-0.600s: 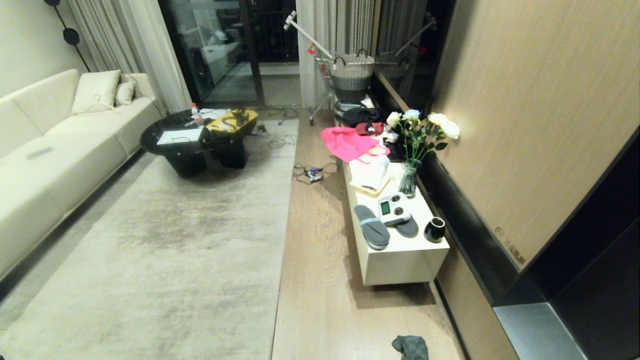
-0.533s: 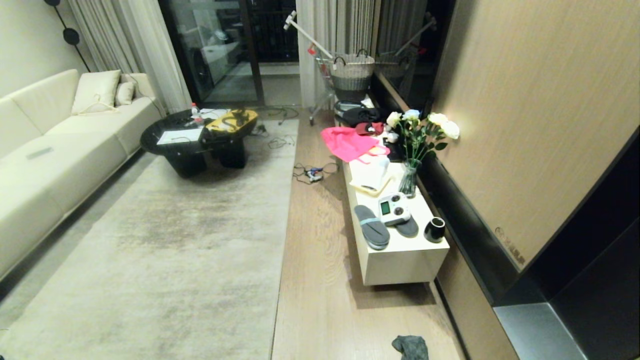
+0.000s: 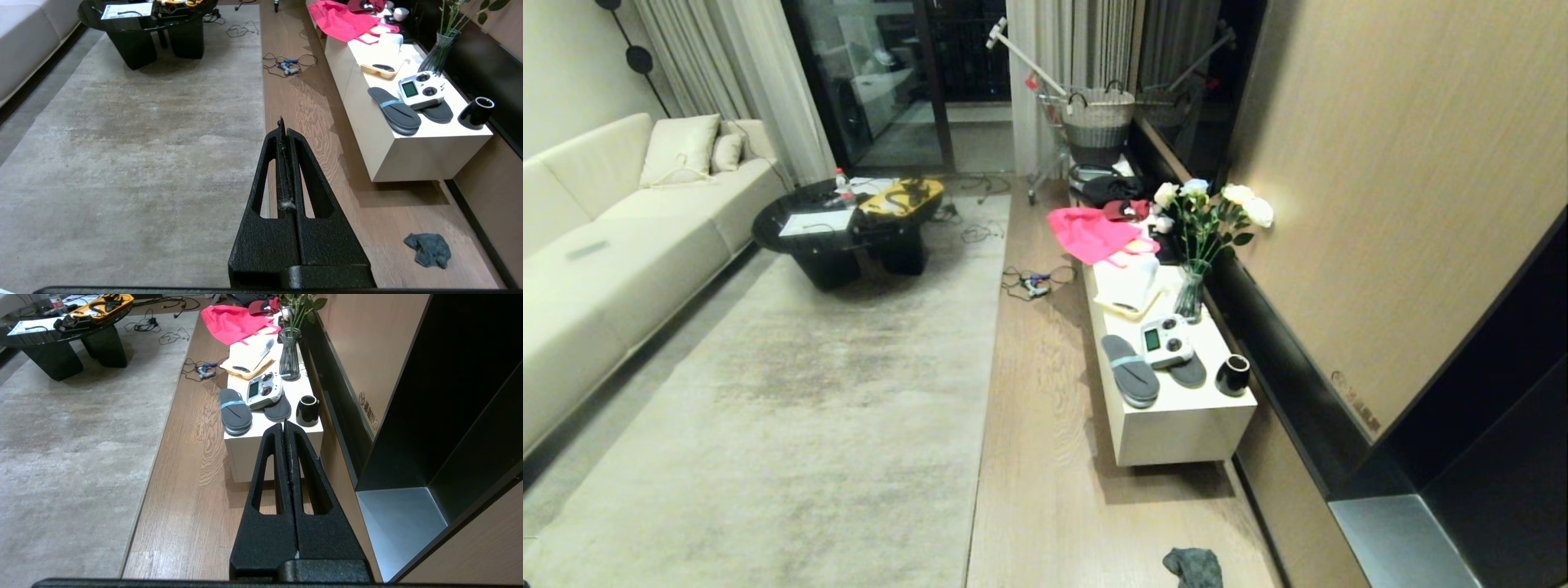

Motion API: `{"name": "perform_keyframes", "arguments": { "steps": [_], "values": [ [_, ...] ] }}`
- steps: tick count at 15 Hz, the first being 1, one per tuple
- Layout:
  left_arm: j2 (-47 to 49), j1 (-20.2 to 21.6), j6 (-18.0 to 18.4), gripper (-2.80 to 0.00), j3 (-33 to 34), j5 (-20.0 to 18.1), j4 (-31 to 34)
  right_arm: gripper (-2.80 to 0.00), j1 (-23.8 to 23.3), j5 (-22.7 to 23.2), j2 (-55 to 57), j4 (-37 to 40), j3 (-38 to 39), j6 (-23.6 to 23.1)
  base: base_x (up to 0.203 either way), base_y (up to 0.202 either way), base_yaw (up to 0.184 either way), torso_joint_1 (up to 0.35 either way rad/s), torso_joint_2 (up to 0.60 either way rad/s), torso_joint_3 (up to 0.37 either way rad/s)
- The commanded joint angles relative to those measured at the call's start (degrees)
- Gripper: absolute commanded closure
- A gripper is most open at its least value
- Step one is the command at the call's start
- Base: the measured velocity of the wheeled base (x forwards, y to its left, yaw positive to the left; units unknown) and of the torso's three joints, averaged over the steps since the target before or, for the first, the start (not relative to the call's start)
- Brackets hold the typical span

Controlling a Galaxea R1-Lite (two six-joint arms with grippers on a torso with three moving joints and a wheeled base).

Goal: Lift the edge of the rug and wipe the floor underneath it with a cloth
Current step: Pick up the rag

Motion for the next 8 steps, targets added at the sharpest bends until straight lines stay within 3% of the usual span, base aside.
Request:
{"name": "perform_keyframes", "arguments": {
  "steps": [1, 8],
  "values": [
    [0.09, 0.01, -0.02, 0.0, 0.0, -0.02, 0.02, 0.0, 0.04, 0.01, 0.09, -0.02, 0.0, 0.01, 0.0, 0.0, 0.0, 0.0, 0.0, 0.0],
    [0.09, 0.01, -0.02, 0.0, 0.0, -0.02, -0.01, 0.0, 0.01, 0.01, 0.04, -0.02, 0.0, 0.01, 0.0, 0.0, 0.0, 0.0, 0.0, 0.0]
  ]
}}
